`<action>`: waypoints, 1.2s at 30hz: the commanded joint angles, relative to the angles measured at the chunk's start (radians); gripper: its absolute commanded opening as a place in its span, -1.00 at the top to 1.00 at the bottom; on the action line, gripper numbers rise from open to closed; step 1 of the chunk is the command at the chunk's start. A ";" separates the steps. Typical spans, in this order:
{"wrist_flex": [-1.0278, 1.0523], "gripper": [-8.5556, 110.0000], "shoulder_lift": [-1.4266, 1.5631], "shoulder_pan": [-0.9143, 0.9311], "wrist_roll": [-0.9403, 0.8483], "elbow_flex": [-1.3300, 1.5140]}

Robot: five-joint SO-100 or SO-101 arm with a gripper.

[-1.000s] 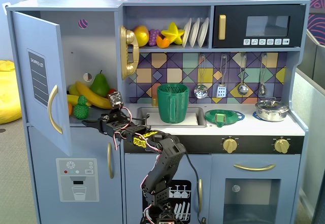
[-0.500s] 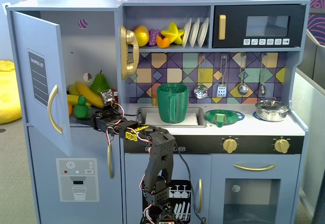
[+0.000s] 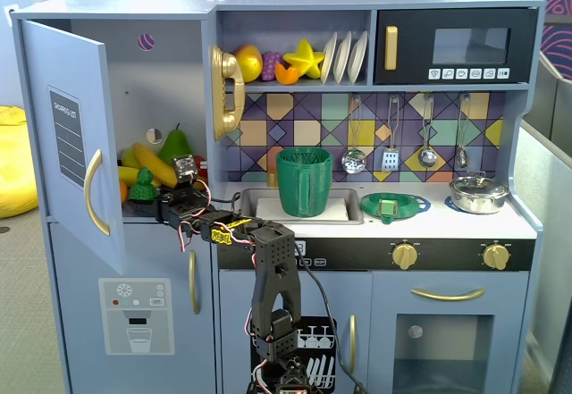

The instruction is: Pick up the green pineapple from the left cabinet and place it in the green recipient

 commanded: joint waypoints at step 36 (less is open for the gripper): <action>0.083 0.86 0.785 -0.184 -0.370 0.499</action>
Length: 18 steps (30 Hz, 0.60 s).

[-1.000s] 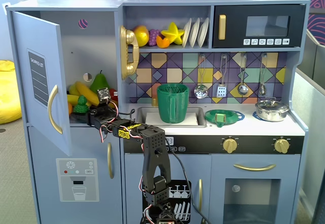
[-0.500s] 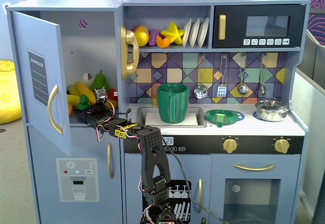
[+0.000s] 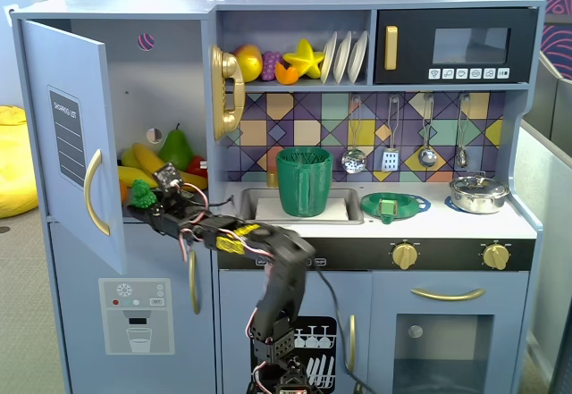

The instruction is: Pick up the green pineapple from the left cabinet and place it in the green recipient

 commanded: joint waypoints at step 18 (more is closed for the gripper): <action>0.499 0.86 0.724 0.466 0.152 -0.038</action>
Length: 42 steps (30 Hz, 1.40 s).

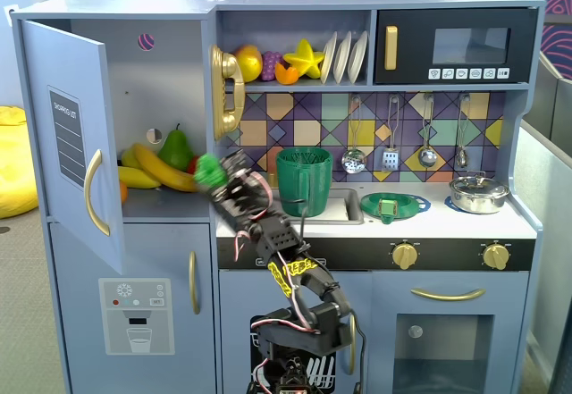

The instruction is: Pick up the green pineapple from the left cabinet and place it in the green recipient

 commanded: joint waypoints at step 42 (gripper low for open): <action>-0.124 0.44 -1.045 0.664 0.390 -0.893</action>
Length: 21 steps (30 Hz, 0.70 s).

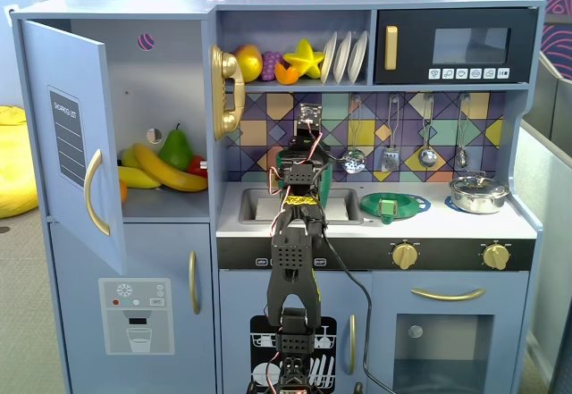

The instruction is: Pick up the green pineapple from the left cabinet and place it in the green recipient

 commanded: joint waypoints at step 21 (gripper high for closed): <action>0.149 0.49 0.472 -0.029 -0.038 0.299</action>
